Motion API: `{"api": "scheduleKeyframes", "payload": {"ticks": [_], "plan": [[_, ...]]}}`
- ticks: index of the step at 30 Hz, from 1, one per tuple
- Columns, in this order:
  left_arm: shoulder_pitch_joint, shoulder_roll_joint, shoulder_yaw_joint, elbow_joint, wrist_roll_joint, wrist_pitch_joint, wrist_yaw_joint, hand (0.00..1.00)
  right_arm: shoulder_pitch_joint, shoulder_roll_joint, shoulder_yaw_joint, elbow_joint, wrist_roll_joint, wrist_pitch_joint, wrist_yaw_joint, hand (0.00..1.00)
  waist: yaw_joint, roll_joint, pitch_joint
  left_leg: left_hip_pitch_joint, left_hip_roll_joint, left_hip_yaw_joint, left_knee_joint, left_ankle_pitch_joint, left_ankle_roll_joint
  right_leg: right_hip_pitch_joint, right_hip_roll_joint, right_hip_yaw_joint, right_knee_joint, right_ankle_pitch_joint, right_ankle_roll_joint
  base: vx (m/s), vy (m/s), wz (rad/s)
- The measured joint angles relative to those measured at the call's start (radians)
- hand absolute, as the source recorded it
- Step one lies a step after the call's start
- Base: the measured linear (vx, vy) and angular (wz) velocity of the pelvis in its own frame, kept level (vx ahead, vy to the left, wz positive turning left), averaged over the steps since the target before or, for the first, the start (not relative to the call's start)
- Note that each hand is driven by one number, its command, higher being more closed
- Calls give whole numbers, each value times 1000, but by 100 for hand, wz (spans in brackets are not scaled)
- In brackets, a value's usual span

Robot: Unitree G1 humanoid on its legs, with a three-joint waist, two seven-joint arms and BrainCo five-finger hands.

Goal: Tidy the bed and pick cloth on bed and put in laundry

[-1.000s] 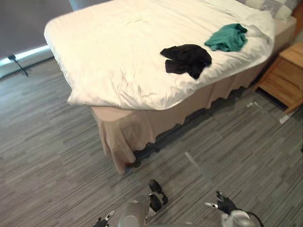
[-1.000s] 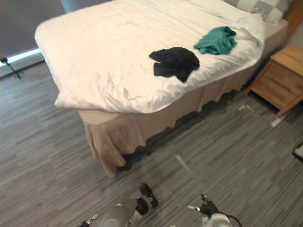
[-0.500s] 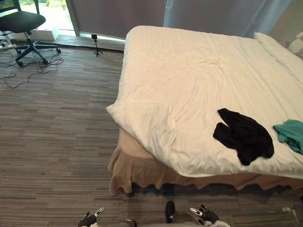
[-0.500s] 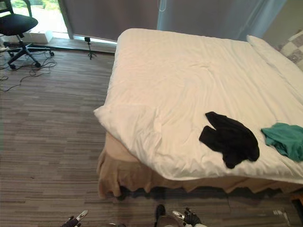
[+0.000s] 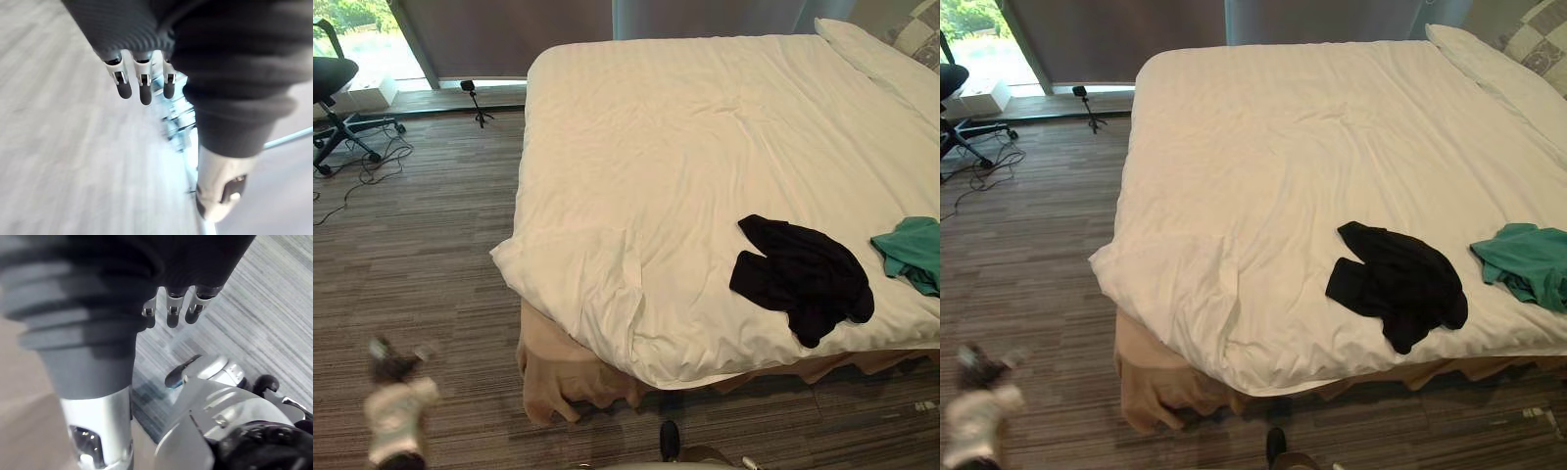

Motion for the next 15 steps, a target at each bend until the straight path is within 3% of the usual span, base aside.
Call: {"api": "scheduleKeyframes", "payload": {"ticks": [4,8,12,15], "plan": [[-135,74,-51,-74,-123,-22,-131,0,13,7,0,-41,2,-2,-7,0,0,7,-8,0,15,12,-7,-2,0,-5,15,1,-1,4,-6,-85,-53,-1],[-232,89,-128,-119,-155,-18,-231,0,17,7,-2,-65,-1,0,-7,0,-7,8,-27,-16,33,43,-23,-4,3,-33,37,4,-7,18,-25,-120,-84,-7],[-273,63,-268,-122,-93,43,-275,0,20,6,-3,-69,-8,-11,-7,0,-30,12,-27,-16,43,61,-21,-3,1,-32,49,15,-8,25,-33,-101,-60,-14],[-290,-11,-365,-123,-31,125,-278,0,18,7,4,-76,-8,-30,-14,0,-49,17,-24,-23,42,75,-22,-3,0,-46,51,26,-8,23,-26,-58,-22,-12]]}}
